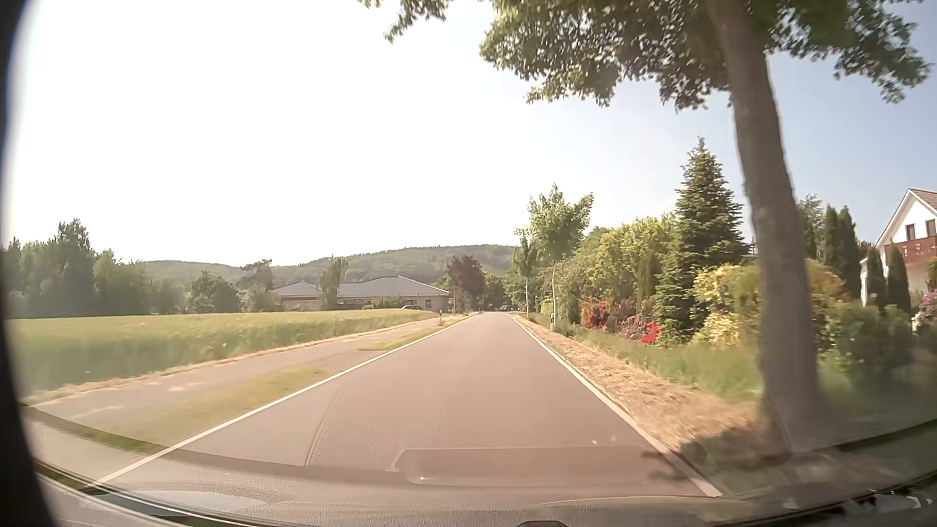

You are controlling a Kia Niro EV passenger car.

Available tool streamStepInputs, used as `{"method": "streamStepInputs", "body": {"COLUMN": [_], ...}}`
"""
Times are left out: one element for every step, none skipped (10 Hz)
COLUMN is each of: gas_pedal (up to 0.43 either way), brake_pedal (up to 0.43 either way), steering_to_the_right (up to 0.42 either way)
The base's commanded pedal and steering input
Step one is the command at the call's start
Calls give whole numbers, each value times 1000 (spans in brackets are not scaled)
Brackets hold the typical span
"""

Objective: Follow the waypoints while adhering to traffic rules and regulations

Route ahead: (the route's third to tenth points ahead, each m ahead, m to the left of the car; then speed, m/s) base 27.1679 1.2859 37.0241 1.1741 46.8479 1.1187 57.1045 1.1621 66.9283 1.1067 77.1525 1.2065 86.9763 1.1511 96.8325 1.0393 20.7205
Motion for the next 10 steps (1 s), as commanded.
{"method": "streamStepInputs", "body": {"gas_pedal": [197, 197, 197, 197, 197, 197, 197, 197, 197, 189], "brake_pedal": [0, 0, 0, 0, 0, 0, 0, 0, 0, 0], "steering_to_the_right": [-1, -1, -1, -1, -1, -1, -2, -2, -1, -1]}}
